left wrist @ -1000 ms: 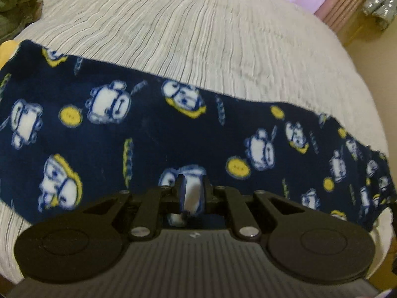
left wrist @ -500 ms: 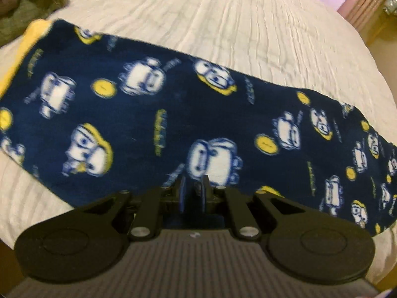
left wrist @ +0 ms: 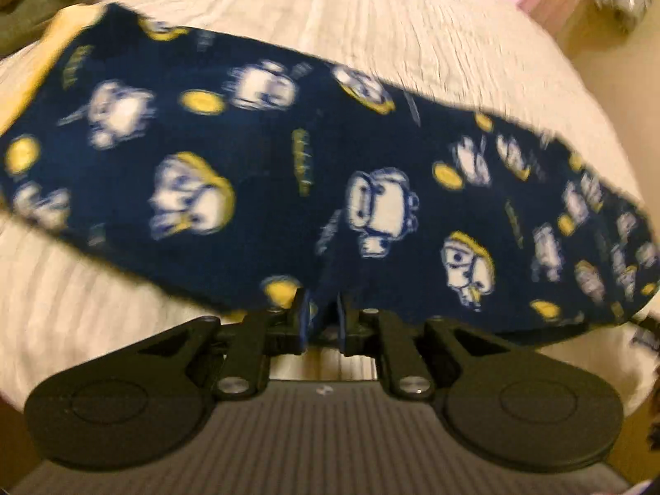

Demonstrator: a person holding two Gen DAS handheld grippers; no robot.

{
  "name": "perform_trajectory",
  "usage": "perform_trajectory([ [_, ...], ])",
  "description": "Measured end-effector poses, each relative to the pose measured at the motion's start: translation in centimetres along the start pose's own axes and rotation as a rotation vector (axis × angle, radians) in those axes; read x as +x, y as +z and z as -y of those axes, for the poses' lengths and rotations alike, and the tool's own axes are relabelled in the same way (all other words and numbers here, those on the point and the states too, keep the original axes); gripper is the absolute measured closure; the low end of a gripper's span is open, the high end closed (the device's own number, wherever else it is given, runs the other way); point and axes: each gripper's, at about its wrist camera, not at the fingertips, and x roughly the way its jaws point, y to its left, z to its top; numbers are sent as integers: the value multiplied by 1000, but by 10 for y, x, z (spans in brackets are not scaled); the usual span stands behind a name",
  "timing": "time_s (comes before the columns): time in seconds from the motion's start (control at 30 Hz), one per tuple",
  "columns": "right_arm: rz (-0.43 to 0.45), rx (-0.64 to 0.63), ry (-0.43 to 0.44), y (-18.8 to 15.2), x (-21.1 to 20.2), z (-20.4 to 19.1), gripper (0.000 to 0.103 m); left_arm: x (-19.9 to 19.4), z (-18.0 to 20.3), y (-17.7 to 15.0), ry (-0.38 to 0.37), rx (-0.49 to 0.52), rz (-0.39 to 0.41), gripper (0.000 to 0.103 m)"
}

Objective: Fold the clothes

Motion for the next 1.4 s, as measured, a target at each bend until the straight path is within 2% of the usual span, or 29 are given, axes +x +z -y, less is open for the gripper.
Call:
perform_trajectory([
  [0.07,-15,133,44,0,-23,4,26,-18,-18,7,-30,-96,23,86],
  [0.13,-29,316,195,-3,-40,6,26,-29,-42,15,-73,-239,58,78],
  [0.23,-115,608,465,-12,-36,-10,27,-30,-73,21,-119,-439,95,77],
  [0.3,-199,739,593,-26,-24,-31,49,-25,-88,22,-131,-536,109,78],
  [0.37,-263,795,657,-37,-12,-53,50,-22,-97,23,-130,-564,112,78],
  [0.43,-301,777,659,-43,-7,-73,50,-19,-104,24,-129,-569,110,78],
  [0.67,-294,766,628,-41,16,-92,50,-9,-115,24,-153,-580,102,78],
  [0.7,-294,765,626,-41,18,-94,56,-7,-116,24,-155,-578,101,78],
  [0.73,-296,776,626,-44,20,-92,69,-5,-116,25,-157,-575,100,78],
  [0.77,-298,787,626,-47,21,-90,96,-4,-115,26,-158,-570,101,78],
  [0.83,-303,810,626,-53,24,-86,101,-3,-115,28,-157,-556,103,78],
  [1.0,-248,714,651,-47,1,-85,102,1,-118,29,-139,-512,95,82],
  [1.07,-258,642,572,-50,-2,-85,102,7,-120,28,-126,-498,80,90],
  [1.1,-283,589,496,-53,4,-87,102,9,-120,27,-118,-494,74,93],
  [1.17,-319,578,452,-60,15,-88,102,5,-117,29,-102,-475,73,92],
  [1.2,-317,571,447,-57,15,-91,101,0,-114,31,-89,-445,80,92],
  [1.27,-285,471,429,-42,3,-101,101,-13,-102,38,-44,-353,99,91],
  [1.37,-186,234,324,-22,-34,-120,101,-27,-74,55,-27,-173,149,87],
  [1.4,-131,147,278,-15,-45,-128,96,-27,-63,60,-31,-120,169,81],
])
